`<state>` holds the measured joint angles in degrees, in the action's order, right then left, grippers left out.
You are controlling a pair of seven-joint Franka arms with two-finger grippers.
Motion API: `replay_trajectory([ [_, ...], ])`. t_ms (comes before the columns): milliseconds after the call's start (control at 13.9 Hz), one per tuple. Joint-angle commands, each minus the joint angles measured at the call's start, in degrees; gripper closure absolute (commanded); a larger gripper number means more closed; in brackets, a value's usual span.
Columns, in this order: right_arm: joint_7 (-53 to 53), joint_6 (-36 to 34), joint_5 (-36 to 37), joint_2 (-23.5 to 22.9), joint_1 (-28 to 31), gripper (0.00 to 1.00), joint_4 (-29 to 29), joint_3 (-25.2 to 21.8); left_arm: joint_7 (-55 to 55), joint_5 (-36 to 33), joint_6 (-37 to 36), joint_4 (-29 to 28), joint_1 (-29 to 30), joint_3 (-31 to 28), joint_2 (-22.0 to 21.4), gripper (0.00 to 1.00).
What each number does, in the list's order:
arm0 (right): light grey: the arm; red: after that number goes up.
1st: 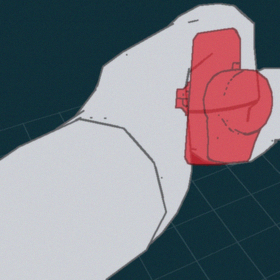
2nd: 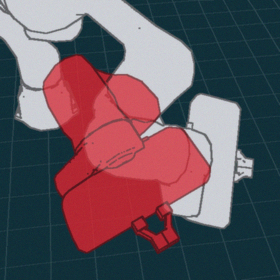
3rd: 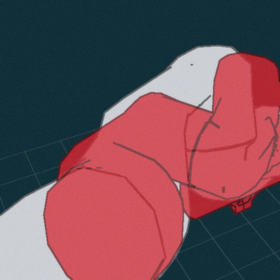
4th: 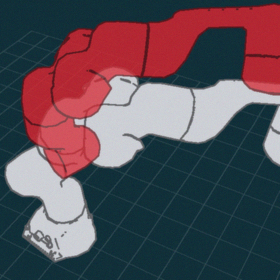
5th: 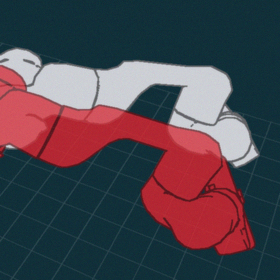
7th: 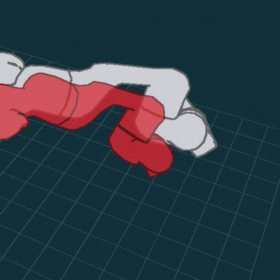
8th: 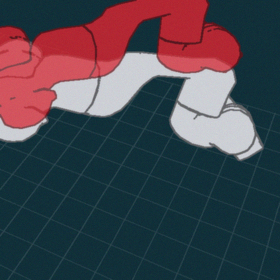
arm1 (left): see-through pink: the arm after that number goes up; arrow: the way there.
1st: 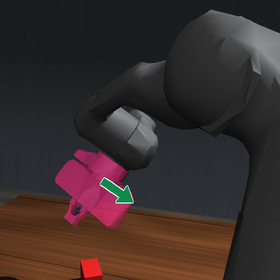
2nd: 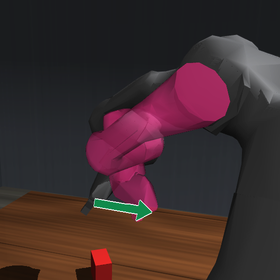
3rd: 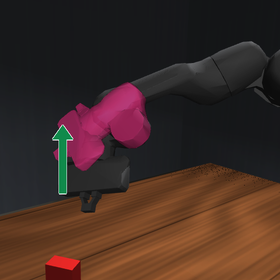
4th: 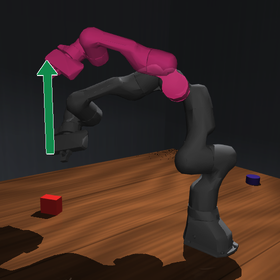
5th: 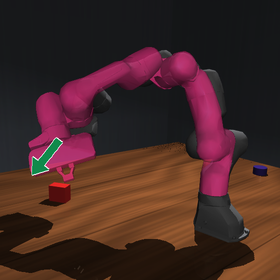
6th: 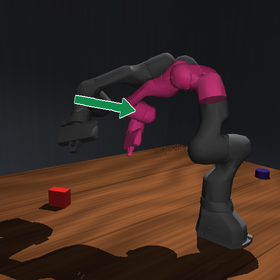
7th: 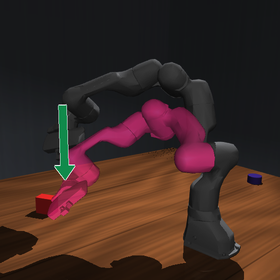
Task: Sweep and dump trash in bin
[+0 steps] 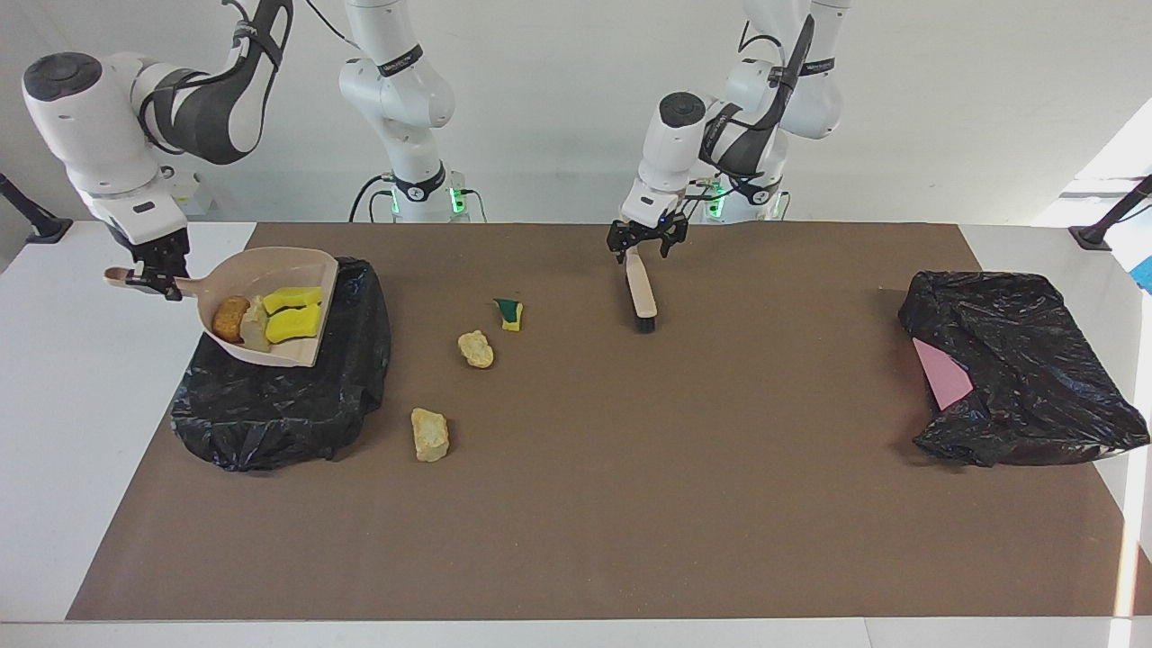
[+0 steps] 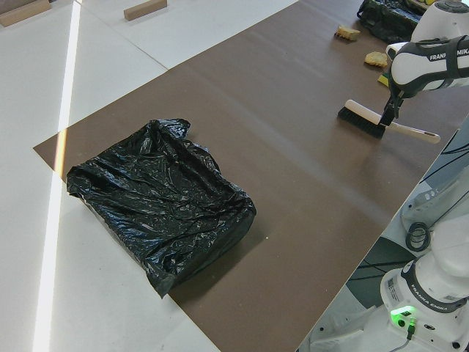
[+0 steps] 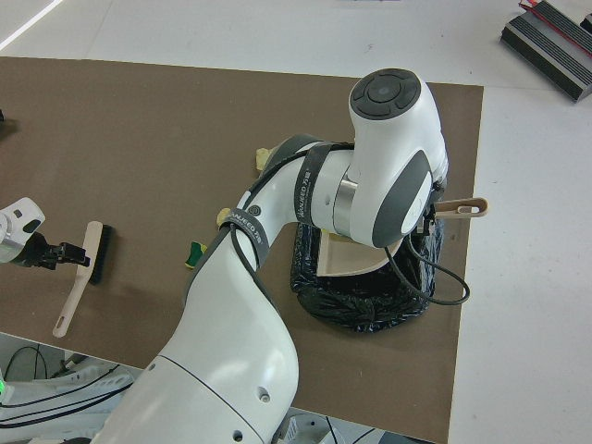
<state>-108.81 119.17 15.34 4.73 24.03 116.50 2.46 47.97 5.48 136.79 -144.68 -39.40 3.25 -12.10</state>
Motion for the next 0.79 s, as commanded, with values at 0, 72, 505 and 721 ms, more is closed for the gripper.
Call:
replay_trajectory([
  [0, -0.62, 7.27, 5.12, 5.46, -0.30, 1.00, 8.02, 0.62, -6.88, -2.75, -0.29, 4.13, 5.98, 0.26, 2.69, 0.00],
  [72, -0.62, 8.53, 6.87, 5.99, -0.39, 1.00, 9.00, 0.71, -10.58, -2.75, -0.38, 5.10, 8.70, 0.35, 2.87, 0.00],
  [505, 5.24, 7.84, 20.22, 6.61, -6.00, 1.00, 9.19, 0.80, -22.55, -2.84, -1.52, 18.09, 21.98, 0.26, 10.94, 0.00],
  [721, 16.91, 3.55, 28.40, 7.58, -10.66, 1.00, 9.71, 0.80, -28.08, -2.84, -8.44, 27.14, 26.47, 0.26, 14.37, 0.00],
])
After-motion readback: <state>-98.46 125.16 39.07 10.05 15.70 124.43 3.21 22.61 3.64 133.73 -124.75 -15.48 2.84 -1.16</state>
